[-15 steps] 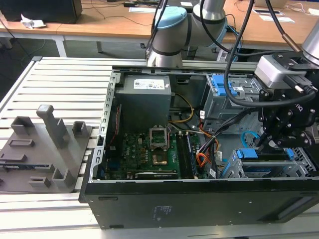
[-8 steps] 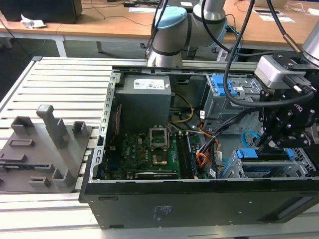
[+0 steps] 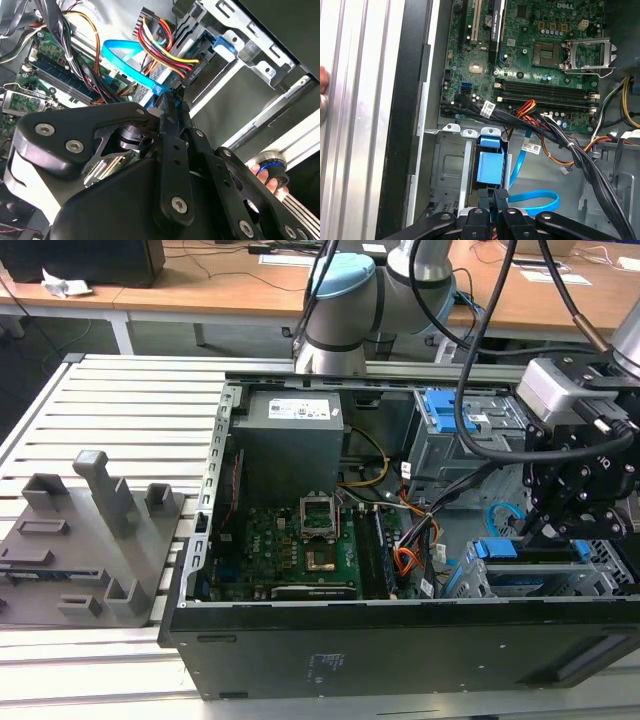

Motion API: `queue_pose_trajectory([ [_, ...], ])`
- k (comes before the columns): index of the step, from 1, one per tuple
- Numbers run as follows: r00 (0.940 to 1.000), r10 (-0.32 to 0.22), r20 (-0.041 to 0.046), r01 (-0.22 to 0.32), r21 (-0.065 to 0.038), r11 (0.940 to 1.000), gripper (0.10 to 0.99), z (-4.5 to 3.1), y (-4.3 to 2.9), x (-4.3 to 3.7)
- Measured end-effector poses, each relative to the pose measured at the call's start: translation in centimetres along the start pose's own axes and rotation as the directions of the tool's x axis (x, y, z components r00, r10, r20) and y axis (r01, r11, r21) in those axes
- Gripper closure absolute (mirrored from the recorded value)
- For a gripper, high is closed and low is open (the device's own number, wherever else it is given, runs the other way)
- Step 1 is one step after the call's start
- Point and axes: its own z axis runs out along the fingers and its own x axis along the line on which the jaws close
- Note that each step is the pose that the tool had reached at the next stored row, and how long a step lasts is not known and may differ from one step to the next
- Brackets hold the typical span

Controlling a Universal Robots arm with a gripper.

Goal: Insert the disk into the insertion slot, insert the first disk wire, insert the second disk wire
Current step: 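Insert the second disk wire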

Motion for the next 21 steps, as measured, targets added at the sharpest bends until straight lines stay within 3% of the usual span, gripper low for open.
queue_pose_trajectory([
  [5,1.0000,0.000,0.0054,0.000,0.000,1.0000,0.925,0.26,-0.44,-0.11],
  [15,0.9999,0.000,0.0106,0.000,0.001,1.0000,0.925,0.71,-0.51,0.04],
  [21,0.9992,0.039,0.0138,-0.039,0.000,0.9992,0.925,0.73,-0.52,0.16],
])
